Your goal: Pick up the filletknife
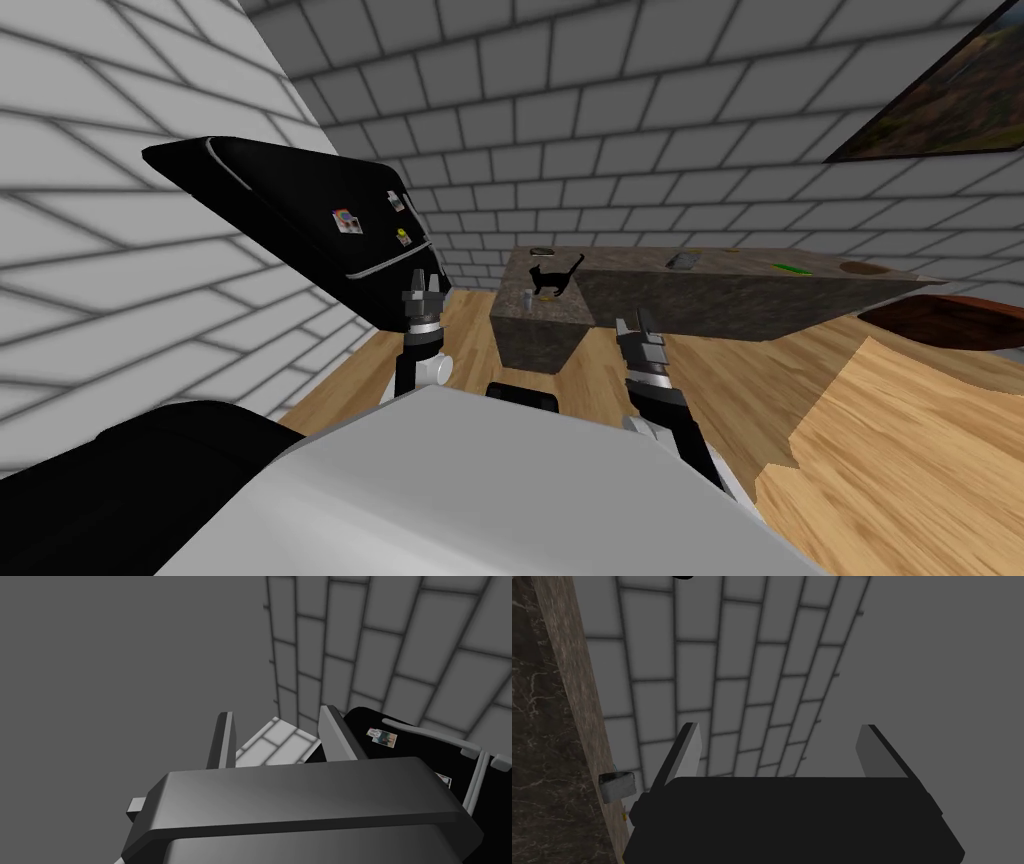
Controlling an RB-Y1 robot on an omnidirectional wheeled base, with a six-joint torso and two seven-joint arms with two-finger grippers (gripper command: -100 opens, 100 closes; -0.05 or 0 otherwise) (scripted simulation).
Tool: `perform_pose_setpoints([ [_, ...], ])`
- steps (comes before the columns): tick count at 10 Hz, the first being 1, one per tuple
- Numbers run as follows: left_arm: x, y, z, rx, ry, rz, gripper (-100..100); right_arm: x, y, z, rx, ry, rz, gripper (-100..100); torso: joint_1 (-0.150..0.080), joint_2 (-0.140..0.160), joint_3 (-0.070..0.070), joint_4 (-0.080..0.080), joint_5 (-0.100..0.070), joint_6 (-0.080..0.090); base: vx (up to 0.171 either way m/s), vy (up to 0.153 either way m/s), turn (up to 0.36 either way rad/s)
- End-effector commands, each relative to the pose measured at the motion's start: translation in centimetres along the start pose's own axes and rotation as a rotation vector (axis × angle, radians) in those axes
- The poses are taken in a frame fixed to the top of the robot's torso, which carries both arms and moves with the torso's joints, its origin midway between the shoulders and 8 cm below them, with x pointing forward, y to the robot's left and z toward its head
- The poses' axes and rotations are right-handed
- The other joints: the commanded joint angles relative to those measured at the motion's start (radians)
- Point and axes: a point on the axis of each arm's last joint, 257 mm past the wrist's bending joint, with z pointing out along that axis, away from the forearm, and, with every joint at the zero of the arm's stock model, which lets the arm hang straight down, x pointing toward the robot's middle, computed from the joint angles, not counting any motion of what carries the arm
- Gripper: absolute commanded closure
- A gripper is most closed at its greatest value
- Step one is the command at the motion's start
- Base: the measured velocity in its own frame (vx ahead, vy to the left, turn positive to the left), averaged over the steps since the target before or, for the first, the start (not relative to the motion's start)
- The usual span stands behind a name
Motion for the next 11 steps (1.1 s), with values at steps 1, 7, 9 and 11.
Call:
perform_pose_setpoints([
  [1,0.0,0.0,0.0,0.0,0.0,0.0,0,-0.1,-1.0,-1.3,0.029,0.039,-0.075,-100,0.0,0.0,0.0,0.0,0.0,0.0,-0.125,0.158,0.136],
  [7,0.0,0.0,0.0,0.0,0.0,0.0,0,-2.4,-5.0,-5.9,0.133,0.193,-0.386,-100,-0.001,-0.009,-0.005,-0.002,0.0,0.0,-0.013,0.145,0.175],
  [9,0.0,0.0,0.0,0.0,0.0,0.0,0,-4.0,-6.8,-8.5,0.185,0.264,-0.534,-100,0.0,-0.012,-0.007,-0.002,0.0,0.0,0.087,0.151,0.339],
  [11,0.0,0.0,0.0,0.0,0.0,0.0,0,-5.0,-7.8,-9.9,0.213,0.315,-0.617,-100,-0.001,-0.013,-0.008,-0.003,0.0,0.001,0.09,0.11,0.14],
])
